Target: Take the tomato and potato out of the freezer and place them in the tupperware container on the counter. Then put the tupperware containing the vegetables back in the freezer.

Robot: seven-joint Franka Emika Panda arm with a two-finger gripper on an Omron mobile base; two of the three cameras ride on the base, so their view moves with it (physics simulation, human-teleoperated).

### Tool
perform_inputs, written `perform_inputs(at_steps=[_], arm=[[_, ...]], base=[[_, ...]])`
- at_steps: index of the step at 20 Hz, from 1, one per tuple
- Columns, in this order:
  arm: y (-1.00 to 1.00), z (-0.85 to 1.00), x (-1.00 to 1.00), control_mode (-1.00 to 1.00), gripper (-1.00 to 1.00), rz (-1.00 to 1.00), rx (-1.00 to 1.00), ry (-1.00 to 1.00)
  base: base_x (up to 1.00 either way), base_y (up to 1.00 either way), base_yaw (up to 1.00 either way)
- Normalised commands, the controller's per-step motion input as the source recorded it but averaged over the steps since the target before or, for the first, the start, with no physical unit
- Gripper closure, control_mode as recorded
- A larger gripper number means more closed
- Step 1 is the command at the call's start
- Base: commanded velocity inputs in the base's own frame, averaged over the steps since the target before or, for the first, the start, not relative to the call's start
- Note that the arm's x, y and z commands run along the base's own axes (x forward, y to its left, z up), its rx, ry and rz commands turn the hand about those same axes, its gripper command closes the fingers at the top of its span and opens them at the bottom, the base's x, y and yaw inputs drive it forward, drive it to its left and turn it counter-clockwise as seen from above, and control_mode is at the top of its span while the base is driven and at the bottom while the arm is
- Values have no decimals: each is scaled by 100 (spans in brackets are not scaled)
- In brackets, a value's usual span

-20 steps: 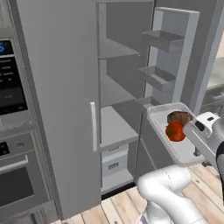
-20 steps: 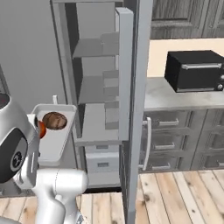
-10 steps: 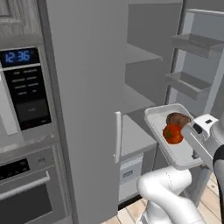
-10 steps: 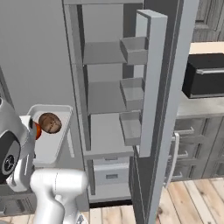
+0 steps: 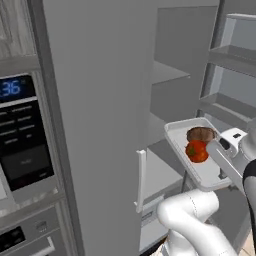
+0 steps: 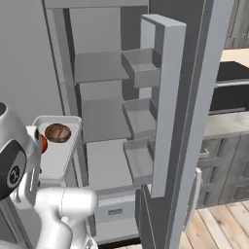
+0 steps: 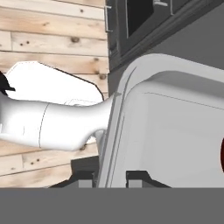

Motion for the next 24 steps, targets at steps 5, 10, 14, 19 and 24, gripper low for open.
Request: perform_inputs(at_steps=[5,10,14,19,24], arm=[[0,0,0,100,100,0,0,0],[-4,-9,25,-100,100,-6,4,0],[29,-13,67,-100,100,3,5,4],[20,-2,46,-100,100,29,0,13],[22,6,40,-100,100,1,0,-1]], base=[[-36,-61,-33],[-2,-23,-10],[0,0,0],[0,0,0],[0,0,0]])
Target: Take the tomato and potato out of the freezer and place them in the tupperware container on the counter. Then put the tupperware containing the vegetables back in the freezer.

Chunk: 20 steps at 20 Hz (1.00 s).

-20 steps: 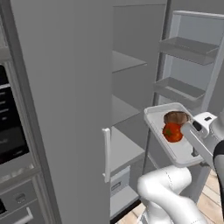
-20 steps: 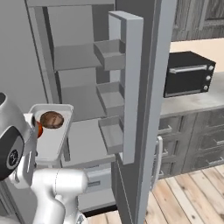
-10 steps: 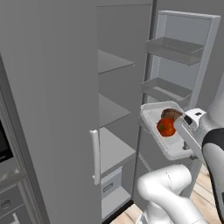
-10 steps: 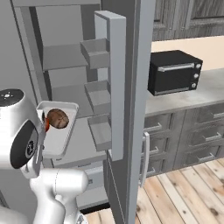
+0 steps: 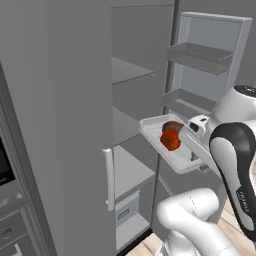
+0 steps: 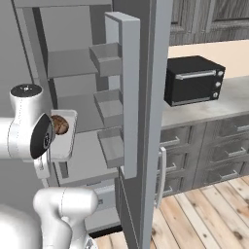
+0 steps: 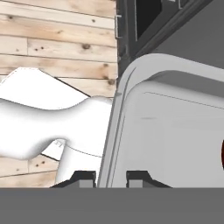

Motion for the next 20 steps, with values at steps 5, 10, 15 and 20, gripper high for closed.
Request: perform_inputs(at_steps=[5,10,15,20], arm=[[32,30,9,-100,100,-16,0,0],[35,22,24,-100,100,-20,0,0],[4,12,29,-100,100,-5,0,-1],[0,0,2,-100,100,0,0,1]], base=[[0,0,0],[0,0,0],[0,0,0],[0,0,0]])
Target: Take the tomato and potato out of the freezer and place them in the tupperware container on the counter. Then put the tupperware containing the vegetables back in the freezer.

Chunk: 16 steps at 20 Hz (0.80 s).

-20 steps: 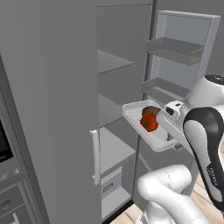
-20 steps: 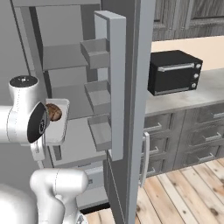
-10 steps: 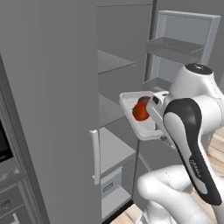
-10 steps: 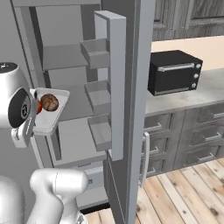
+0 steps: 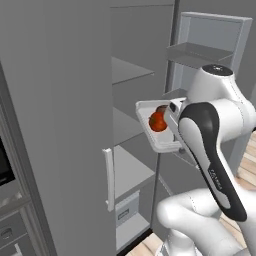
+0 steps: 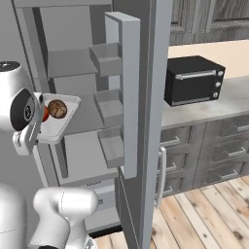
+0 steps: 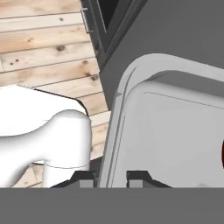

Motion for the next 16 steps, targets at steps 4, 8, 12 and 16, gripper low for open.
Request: perform_inputs(at_steps=[4,8,12,16], arm=[[3,0,24,-100,100,10,0,-5],[5,0,29,-100,100,13,0,-20],[0,8,27,-100,100,1,0,-14],[0,22,34,-100,100,0,1,-13]], base=[[0,0,0],[0,0,0],[0,0,0],[0,0,0]])
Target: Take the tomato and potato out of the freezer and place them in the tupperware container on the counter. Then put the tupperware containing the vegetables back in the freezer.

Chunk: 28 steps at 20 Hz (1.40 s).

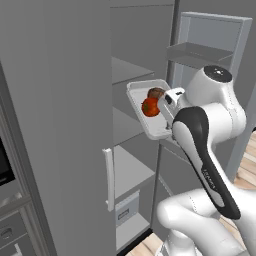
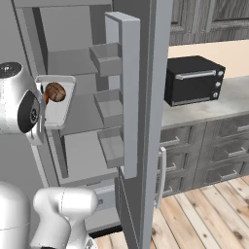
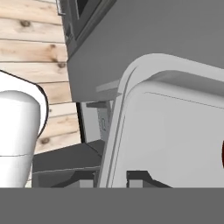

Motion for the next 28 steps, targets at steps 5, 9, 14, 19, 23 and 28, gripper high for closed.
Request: perform_inputs(at_steps=[5,9,14,19,23,28], arm=[[-9,36,52,-100,100,0,7,-2],[-4,30,57,-100,100,0,7,0],[0,7,51,-100,100,0,2,0],[0,14,48,-100,100,0,2,0],[0,25,49,-100,100,0,0,0],[8,25,48,-100,100,0,0,0]], base=[[0,0,0],[0,0,0],[0,0,0],[0,0,0],[0,0,0],[0,0,0]])
